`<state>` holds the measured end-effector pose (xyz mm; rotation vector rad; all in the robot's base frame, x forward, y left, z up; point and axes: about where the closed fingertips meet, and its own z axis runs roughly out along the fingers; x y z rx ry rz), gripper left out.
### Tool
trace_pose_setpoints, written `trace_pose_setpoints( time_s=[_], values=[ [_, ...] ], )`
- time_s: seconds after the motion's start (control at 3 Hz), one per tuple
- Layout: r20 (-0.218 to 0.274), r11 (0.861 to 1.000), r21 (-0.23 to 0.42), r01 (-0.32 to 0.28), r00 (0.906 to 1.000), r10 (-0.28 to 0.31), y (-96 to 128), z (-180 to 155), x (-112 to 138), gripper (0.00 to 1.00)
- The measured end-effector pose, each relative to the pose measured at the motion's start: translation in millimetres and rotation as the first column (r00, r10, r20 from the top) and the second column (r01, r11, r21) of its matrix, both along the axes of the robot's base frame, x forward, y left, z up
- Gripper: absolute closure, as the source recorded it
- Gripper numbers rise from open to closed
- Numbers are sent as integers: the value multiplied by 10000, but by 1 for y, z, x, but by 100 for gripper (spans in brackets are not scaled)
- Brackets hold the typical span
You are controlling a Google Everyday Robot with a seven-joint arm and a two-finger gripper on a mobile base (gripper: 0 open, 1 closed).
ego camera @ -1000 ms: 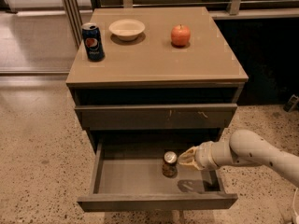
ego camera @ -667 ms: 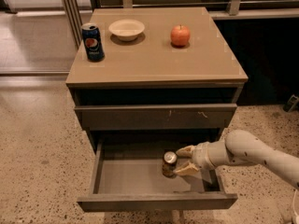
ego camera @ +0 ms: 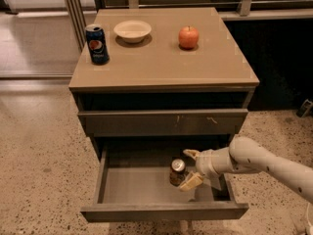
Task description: Pick orange can from middle drawer and place on counter
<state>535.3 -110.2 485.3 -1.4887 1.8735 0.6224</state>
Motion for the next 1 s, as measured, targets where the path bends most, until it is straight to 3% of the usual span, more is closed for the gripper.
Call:
trace_pose_setpoints(
  time_s=[1.0],
  values=[
    [639,9998,157,112,9979,-122,23,-55,40,19]
  ],
)
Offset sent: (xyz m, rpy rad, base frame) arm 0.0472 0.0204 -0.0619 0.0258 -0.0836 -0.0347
